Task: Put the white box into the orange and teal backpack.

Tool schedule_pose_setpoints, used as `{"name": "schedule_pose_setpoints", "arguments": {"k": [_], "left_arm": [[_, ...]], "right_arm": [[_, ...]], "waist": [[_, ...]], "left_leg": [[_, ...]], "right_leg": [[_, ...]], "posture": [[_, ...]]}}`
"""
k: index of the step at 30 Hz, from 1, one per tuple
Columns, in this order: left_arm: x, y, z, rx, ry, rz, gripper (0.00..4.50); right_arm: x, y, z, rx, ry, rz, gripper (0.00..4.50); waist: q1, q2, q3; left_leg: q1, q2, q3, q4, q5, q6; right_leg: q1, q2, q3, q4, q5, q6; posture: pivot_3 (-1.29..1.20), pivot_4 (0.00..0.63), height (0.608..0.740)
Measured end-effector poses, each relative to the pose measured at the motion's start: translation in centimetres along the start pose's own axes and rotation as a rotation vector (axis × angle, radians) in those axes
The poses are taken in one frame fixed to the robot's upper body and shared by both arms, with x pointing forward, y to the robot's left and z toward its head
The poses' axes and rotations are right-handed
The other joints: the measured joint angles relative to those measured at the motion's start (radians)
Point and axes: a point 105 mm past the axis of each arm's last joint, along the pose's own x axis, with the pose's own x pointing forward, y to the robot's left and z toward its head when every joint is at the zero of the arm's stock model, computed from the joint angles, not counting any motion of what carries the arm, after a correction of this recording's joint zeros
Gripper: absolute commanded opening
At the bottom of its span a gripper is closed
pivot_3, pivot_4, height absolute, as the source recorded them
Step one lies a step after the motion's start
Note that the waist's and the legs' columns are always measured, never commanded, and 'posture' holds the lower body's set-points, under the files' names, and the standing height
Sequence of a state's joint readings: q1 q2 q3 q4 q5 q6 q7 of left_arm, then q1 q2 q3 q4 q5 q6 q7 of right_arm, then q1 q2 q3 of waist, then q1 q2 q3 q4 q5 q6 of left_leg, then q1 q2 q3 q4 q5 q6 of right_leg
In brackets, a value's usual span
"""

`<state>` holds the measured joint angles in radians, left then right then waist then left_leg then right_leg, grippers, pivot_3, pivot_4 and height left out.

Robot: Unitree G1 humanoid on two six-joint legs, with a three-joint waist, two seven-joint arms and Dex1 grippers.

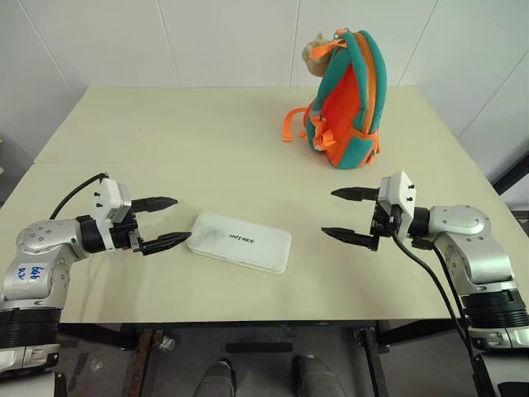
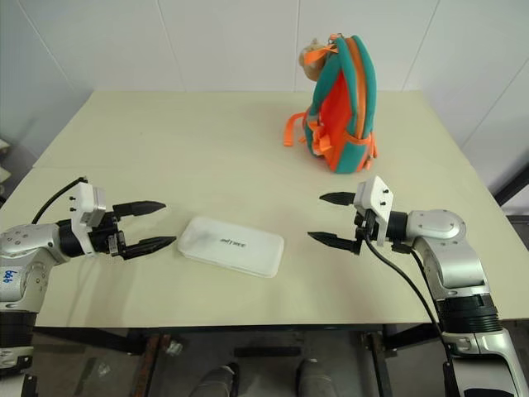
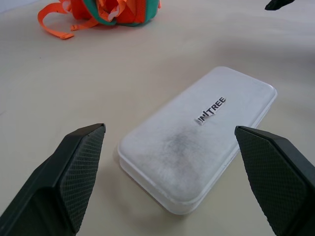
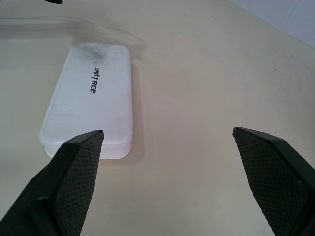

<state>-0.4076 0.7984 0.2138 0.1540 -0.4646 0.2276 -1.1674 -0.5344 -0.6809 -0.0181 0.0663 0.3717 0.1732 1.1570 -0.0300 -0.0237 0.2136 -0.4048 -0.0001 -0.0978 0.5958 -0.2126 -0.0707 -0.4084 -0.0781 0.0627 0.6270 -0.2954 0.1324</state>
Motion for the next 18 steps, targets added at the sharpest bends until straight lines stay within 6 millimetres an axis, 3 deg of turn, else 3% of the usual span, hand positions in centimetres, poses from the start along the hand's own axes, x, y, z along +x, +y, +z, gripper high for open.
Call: {"name": "schedule_pose_setpoints", "arguments": {"k": [5,8,11,18], "left_arm": [[0.3,0.2,0.4,0.007,-0.008,-0.013,4.5],[0.4,0.3,0.4,0.005,-0.012,-0.006,4.5],[0.0,0.7,-0.2,0.015,0.0,0.017,3.91],[-1.9,2.6,-3.3,0.021,0.081,0.125,1.73]], "right_arm": [[0.2,-0.1,-0.2,-0.006,0.005,-0.002,4.44],[0.7,0.2,-0.5,0.005,-0.004,0.008,3.87],[0.9,0.6,-1.0,0.019,0.004,0.017,2.86],[1.7,2.9,-3.3,0.065,0.041,0.059,0.49]], "waist": [[-0.002,0.0,0.0],[-0.002,0.0,0.0],[0.0,0.0,0.0],[0.0,0.0,0.0]], "left_leg": [[0.0,0.0,0.0,0.0,0.0,0.0],[0.0,0.0,0.0,0.0,0.0,0.0],[0.0,0.0,0.0,0.0,0.0,0.0],[0.0,0.0,0.0,0.001,0.0,0.0]], "right_leg": [[0.0,0.0,0.0,0.0,0.0,0.0],[0.0,0.0,0.0,0.0,0.0,0.0],[0.0,0.0,0.0,0.0,0.0,0.0],[0.0,0.0,0.0,0.001,0.0,0.0]], "posture": [[0.0,0.15,0.74],[0.0,0.15,0.74],[0.0,0.15,0.74],[0.0,0.15,0.74]]}}
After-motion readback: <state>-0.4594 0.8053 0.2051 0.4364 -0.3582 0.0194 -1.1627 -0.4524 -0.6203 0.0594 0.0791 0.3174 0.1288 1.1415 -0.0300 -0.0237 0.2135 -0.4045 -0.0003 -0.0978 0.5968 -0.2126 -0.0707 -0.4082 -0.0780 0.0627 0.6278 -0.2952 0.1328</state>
